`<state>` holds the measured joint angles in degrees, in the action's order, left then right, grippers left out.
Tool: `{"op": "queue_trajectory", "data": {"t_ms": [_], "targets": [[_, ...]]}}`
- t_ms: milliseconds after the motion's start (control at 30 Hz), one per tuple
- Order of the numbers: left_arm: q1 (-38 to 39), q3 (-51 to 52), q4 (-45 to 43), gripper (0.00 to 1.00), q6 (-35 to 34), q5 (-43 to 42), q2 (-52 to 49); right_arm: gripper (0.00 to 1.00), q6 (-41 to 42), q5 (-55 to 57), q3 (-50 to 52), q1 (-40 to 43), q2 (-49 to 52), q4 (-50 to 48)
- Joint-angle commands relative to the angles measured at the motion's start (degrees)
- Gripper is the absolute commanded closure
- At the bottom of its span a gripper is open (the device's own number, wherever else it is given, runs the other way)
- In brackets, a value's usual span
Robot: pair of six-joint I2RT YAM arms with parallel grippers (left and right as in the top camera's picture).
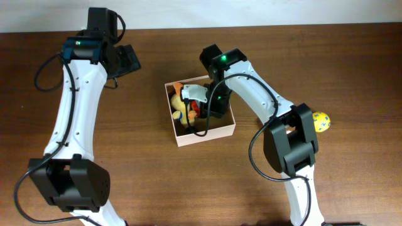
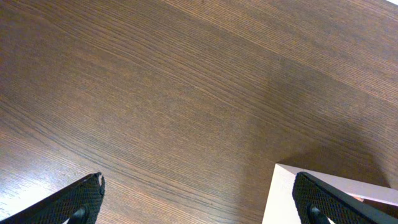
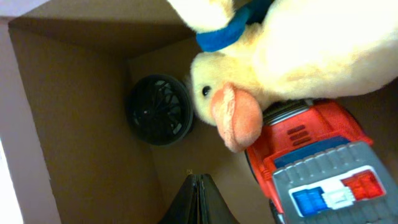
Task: Pack container
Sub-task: 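Open the right gripper and lift it out of the pink box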
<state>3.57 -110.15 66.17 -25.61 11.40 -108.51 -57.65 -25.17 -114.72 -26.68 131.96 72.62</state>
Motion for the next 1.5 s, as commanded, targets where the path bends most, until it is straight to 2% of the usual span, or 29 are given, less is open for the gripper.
{"op": "queue_trajectory", "data": {"t_ms": [0,233,633,967,1267,1467], "targets": [[0.0,-0.6,-0.1,0.01,-0.7,0.4,-0.3,0.96,-0.4,0.0,0.4,-0.3,-0.1,-0.8],[0.0,-0.6,-0.1,0.01,-0.7,0.4,-0.3,0.96,-0.3,4.6,0.4,-0.3,-0.1,-2.6],[0.0,-0.6,-0.1,0.01,-0.7,0.4,-0.3,0.96,0.2,4.9,0.4,-0.3,-0.1,-5.3],[0.0,-0.6,-0.1,0.01,-0.7,0.4,-0.3,0.96,7.0,9.4,0.4,-0.3,-0.1,-9.3],[0.0,-0.6,-0.1,0.01,-0.7,0.4,-0.3,0.96,7.6,9.6,0.4,-0.3,-0.1,-10.3],[0.0,-0.6,-0.1,0.01,-0.7,0.4,-0.3,0.96,7.6,15.4,0.4,-0.3,-0.1,-10.7]]}}
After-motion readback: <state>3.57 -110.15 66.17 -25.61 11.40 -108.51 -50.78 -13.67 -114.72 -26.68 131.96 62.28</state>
